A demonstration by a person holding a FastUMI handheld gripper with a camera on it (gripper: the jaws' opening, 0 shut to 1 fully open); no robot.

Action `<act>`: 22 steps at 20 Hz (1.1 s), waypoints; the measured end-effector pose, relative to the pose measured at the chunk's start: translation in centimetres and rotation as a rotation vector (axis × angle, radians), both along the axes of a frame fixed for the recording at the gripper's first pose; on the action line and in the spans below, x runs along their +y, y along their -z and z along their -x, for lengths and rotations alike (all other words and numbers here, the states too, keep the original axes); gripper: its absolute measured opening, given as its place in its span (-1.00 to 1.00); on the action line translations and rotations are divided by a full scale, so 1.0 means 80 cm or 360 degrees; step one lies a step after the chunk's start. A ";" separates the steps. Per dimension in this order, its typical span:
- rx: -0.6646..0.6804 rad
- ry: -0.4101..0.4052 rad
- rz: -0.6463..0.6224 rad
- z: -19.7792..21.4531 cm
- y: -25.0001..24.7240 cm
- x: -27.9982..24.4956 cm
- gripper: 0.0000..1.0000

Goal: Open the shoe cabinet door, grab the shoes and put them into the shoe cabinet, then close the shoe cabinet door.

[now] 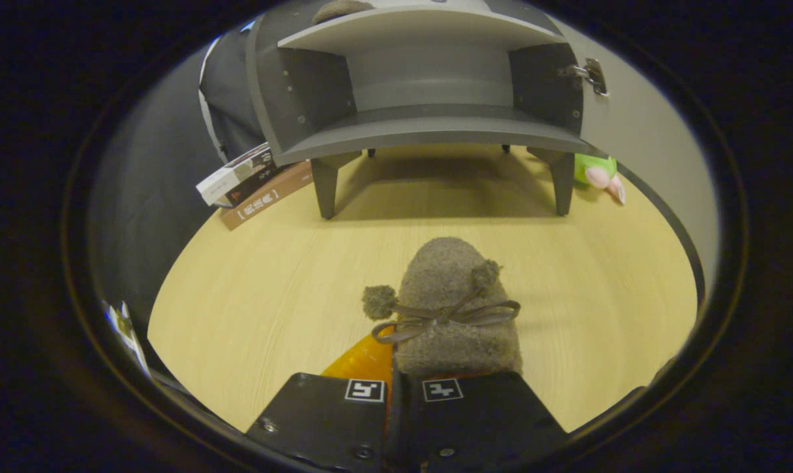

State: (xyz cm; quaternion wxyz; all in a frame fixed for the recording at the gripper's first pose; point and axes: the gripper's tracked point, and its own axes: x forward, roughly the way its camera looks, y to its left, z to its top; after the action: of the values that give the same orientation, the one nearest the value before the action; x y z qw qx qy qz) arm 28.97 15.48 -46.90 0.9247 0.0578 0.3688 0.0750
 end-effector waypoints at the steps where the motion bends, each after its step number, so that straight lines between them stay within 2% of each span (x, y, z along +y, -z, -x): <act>1: -0.0006 -0.0006 -0.0001 0.000 -0.004 -0.002 -0.87; 8: -0.0168 -0.0048 0.0022 0.025 -0.075 -0.010 -0.90; 18: -0.0571 0.0014 0.0073 0.061 -0.289 -0.027 -0.90; 22: -0.0701 0.0053 0.0068 0.050 -0.376 -0.027 -0.90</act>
State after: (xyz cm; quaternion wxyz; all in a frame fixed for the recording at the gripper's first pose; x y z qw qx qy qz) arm 24.96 13.30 -16.78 0.9850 0.0264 0.1583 0.0628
